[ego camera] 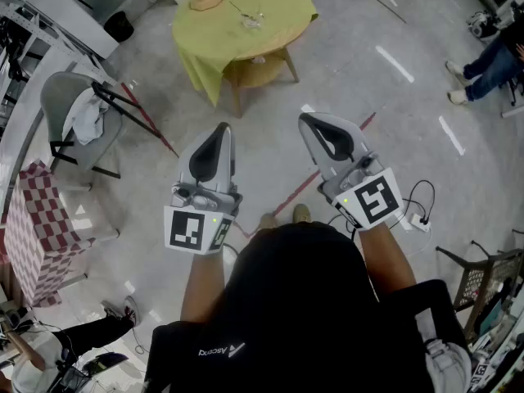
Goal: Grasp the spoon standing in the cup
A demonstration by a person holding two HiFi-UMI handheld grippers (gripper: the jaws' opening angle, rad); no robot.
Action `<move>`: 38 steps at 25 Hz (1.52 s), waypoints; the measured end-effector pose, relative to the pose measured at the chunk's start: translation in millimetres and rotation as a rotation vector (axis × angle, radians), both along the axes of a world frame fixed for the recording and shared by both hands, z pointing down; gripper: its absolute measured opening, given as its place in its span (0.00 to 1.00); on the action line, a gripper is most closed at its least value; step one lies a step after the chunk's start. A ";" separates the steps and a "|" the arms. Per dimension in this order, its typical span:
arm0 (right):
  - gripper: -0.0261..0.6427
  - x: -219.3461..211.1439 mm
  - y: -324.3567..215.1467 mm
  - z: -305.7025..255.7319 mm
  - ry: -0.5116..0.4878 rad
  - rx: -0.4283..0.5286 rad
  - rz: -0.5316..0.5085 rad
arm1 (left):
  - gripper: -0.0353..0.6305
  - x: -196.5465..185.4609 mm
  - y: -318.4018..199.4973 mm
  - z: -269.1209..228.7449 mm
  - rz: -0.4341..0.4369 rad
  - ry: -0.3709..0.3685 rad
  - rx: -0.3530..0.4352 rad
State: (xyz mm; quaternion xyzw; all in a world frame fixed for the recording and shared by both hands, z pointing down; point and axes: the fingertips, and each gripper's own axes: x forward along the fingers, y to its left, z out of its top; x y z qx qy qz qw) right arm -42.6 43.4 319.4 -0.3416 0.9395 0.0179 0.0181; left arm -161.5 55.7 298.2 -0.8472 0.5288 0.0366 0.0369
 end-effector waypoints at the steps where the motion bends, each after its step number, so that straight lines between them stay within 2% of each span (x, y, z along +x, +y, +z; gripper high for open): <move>1: 0.04 -1.9 -1.9 0.5 0.001 0.000 0.002 | 0.07 -2.3 -1.6 0.1 0.000 0.001 0.001; 11: 0.04 -20.0 -8.6 14.6 -0.009 -0.020 0.046 | 0.07 -30.3 -7.8 12.7 0.005 0.014 -0.003; 16: 0.04 -27.7 -18.2 23.3 0.024 -0.020 0.071 | 0.07 -45.9 -26.6 19.1 0.007 0.029 -0.006; 26: 0.04 -20.8 -59.7 48.3 0.031 0.015 0.087 | 0.07 -39.7 -73.0 52.1 0.029 -0.005 -0.029; 31: 0.04 -1.4 -72.8 11.0 0.047 0.072 0.083 | 0.07 -20.7 -96.5 31.3 -0.001 0.015 -0.017; 38: 0.04 15.0 -101.2 -10.9 0.082 0.096 0.009 | 0.08 -8.3 -150.6 36.3 -0.101 0.021 -0.071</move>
